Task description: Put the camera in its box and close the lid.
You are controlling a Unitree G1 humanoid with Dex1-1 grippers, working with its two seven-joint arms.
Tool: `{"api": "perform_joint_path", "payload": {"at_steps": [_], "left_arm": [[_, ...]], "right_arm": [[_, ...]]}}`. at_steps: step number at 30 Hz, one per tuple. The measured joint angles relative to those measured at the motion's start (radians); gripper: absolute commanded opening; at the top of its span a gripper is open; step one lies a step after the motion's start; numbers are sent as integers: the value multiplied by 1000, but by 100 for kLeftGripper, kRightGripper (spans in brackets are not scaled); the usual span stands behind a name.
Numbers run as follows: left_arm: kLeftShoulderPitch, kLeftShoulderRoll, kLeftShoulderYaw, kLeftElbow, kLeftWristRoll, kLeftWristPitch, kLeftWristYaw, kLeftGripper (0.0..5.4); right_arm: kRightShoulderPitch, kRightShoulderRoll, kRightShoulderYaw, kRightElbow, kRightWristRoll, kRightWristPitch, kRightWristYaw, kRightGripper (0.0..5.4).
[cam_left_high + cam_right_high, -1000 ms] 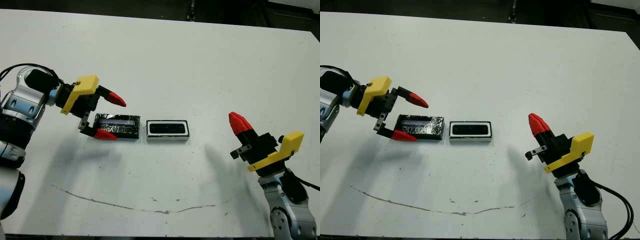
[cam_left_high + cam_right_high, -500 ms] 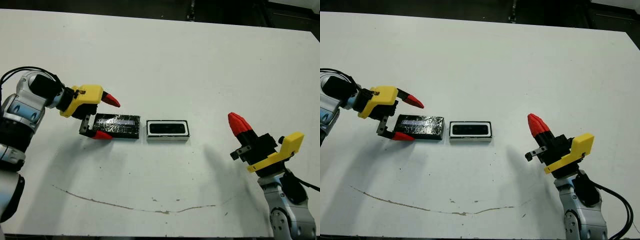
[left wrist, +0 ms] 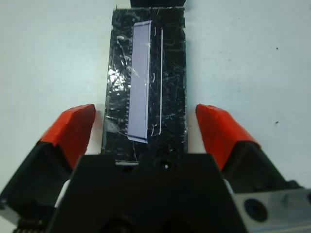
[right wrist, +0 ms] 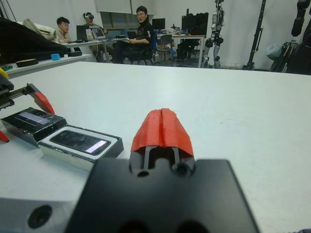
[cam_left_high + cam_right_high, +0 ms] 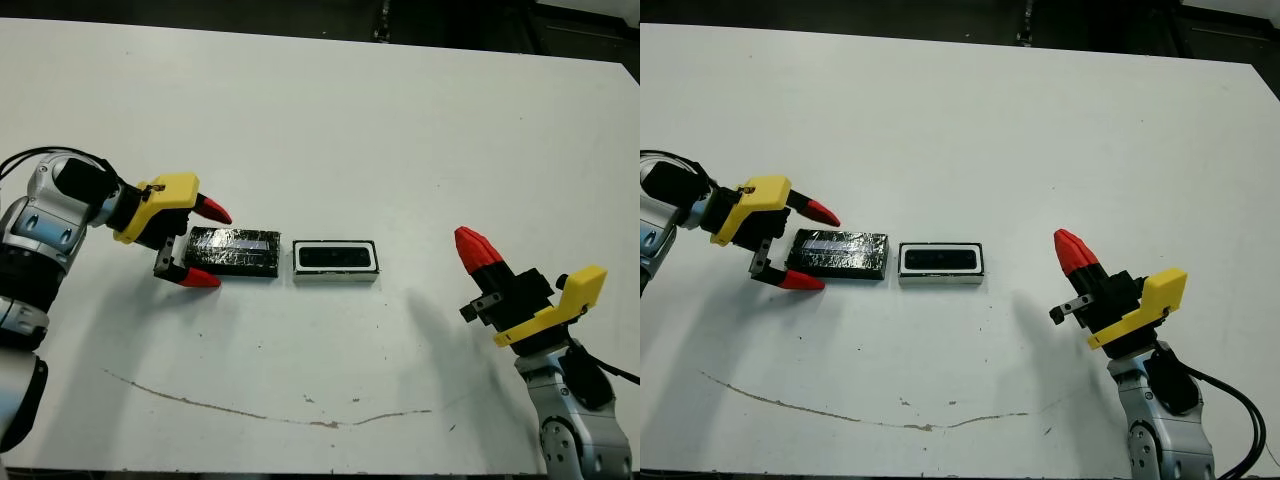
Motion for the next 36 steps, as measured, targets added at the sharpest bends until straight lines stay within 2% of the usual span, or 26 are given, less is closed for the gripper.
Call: {"api": "perform_joint_path", "payload": {"at_steps": [4,11,20,30,36], "left_arm": [[-12,1,-5,1,5,36,-23,410],[-6,1,3,10,4,-1,-22,318],[2,-1,26,13,-5,29,-10,318],[29,-9,135,48,-123,92,-15,318],[29,-13,146,49,-145,108,-33,318]], "right_arm": [[0,-1,0,0,1,1,-1,0],[1,-6,1,-3,4,4,-6,0],[0,-18,2,-3,8,13,-8,0],[0,-21,12,-4,7,28,-17,0],[-1,-24,19,-4,5,31,-17,0]]}}
